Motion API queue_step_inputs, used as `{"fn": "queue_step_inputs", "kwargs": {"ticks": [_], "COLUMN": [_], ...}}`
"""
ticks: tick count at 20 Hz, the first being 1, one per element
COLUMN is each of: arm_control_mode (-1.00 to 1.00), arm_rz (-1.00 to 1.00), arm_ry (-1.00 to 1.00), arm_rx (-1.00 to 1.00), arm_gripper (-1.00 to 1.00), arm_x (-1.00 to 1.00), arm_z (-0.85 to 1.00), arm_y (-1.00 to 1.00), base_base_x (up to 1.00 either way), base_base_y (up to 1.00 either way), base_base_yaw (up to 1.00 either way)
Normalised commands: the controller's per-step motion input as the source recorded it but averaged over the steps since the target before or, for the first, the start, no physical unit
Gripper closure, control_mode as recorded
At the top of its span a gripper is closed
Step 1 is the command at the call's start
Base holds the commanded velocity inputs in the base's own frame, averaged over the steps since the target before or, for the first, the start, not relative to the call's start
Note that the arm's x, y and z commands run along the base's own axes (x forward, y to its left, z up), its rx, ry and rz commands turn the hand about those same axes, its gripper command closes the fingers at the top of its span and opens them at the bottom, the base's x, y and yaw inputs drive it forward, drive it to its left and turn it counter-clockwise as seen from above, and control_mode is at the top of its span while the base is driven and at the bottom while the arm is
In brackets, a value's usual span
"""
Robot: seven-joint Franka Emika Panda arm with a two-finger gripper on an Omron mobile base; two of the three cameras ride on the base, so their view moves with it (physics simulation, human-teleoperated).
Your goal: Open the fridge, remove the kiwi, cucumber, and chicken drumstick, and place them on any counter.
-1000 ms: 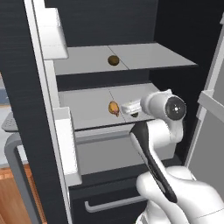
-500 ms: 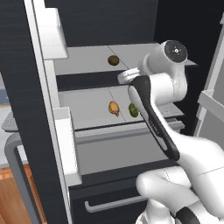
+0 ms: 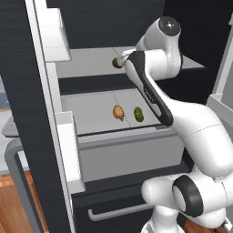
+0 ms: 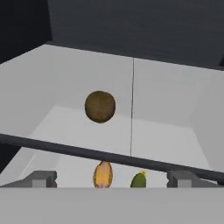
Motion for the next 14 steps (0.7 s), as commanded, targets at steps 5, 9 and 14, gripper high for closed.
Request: {"fn": "queue_step_inputs", "kwargs": {"ticks": [5,9,14], "arm_control_mode": [-1.00,-1.00,-1.00], "arm_rz": [-0.02,0.00,0.00], "arm_ry": [0.00,0.00,0.00], "arm_rx": [0.00,0.00,0.01], "arm_gripper": [-1.00,-1.00,-1.00], "arm_x": [0.82,0.72,0.60], "arm_z": [-0.06,-0.24,-0.21], "arm_y": [0.02,0.27,0.28], "base_base_x": [0.00,0.00,0.00], "base_base_y": [0.00,0.00,0.00], "base_base_yaw": [0.00,0.00,0.00]}}
